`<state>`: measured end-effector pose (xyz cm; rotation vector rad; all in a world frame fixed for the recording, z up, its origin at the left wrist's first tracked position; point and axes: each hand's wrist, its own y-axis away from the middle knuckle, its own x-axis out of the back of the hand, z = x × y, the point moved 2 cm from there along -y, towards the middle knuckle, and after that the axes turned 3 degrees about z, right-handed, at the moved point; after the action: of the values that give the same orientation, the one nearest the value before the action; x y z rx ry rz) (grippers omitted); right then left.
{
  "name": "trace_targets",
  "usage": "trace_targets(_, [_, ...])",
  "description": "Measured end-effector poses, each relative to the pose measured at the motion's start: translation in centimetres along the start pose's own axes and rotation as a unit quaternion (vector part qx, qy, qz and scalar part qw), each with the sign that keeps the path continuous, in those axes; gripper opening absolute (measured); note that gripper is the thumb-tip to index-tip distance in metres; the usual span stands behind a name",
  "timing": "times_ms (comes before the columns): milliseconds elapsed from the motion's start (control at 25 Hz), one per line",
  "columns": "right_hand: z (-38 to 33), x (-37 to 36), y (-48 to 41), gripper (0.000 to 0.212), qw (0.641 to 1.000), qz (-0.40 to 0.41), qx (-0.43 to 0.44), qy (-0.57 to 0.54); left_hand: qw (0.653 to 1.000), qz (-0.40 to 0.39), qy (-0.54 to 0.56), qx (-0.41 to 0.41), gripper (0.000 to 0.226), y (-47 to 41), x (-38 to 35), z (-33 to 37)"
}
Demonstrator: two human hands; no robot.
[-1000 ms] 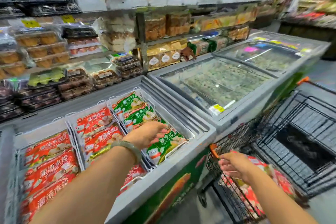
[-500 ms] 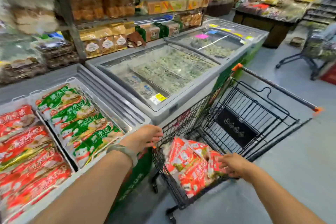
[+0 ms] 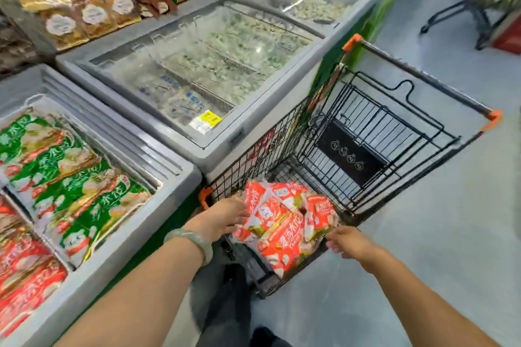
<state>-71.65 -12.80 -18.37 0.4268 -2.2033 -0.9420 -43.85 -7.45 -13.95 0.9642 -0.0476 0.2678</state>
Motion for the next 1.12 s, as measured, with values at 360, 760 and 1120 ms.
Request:
trace_targets(360, [-3.7, -2.3, -8.3, 0.015, 0.997, -0.026, -0.055, -0.037, 0.995, -0.052, -0.017, 0.089, 0.014, -12.8, -1.0, 3.4])
trace_targets(760, [-2.5, -4.9, -19.3, 0.035, 0.986, -0.032, -0.151, -0.063, 0.979, -0.074, -0.031, 0.186, 0.021, -21.3, -5.7, 2.4])
trace_targets(1120, [0.2, -10.0, -28.9, 0.023, 0.924, -0.041, -0.264, -0.273, 0.981, -0.017, -0.013, 0.192, 0.023, -27.8, -7.2, 0.7])
